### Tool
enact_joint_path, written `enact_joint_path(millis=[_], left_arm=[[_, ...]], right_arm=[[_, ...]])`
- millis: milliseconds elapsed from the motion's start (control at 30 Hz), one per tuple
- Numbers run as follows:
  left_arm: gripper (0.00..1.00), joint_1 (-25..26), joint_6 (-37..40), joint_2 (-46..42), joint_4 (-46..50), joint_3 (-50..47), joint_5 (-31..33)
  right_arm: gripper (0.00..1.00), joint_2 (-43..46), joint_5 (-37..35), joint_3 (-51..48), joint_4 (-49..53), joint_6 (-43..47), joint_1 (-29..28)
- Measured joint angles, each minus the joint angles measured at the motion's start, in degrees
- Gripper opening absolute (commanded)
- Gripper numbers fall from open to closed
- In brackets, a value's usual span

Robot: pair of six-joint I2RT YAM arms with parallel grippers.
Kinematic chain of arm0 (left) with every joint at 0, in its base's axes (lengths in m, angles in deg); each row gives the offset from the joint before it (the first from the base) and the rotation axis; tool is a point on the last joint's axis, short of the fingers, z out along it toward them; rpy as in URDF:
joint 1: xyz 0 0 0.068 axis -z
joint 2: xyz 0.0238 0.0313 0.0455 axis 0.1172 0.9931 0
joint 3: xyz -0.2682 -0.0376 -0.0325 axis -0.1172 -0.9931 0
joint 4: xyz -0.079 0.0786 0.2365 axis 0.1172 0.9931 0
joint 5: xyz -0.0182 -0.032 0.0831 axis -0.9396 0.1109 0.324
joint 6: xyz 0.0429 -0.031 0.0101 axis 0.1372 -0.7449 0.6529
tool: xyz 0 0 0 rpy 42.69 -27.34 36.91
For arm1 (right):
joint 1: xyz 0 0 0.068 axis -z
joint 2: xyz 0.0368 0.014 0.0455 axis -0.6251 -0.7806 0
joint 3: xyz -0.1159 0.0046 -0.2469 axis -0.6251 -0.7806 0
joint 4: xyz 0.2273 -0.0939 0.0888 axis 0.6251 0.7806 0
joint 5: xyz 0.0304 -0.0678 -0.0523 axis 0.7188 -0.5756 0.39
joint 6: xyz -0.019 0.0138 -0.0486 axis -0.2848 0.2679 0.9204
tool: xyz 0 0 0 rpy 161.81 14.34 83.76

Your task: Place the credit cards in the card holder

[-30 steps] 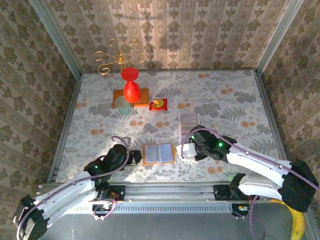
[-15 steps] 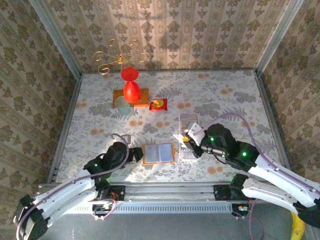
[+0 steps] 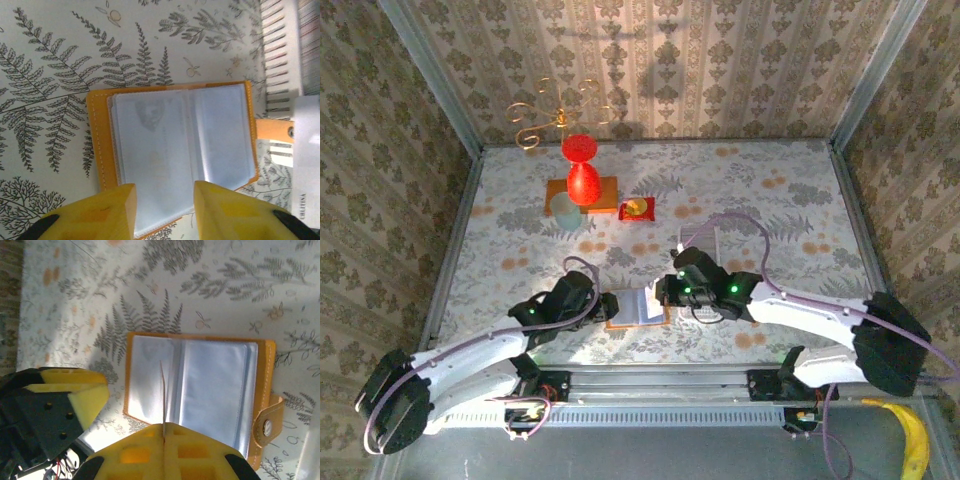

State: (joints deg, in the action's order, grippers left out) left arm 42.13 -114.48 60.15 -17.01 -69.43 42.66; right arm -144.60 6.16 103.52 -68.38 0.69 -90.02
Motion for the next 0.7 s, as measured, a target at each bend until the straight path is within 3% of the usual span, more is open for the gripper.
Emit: enact_joint_path(millis=[700], left_arm=[[0.21, 0.3, -0.1, 3.9, -1.1, 0.0, 0.7]], right_arm=[[0.0, -12.3, -1.2, 1.0, -9.9, -6.5, -1.7]])
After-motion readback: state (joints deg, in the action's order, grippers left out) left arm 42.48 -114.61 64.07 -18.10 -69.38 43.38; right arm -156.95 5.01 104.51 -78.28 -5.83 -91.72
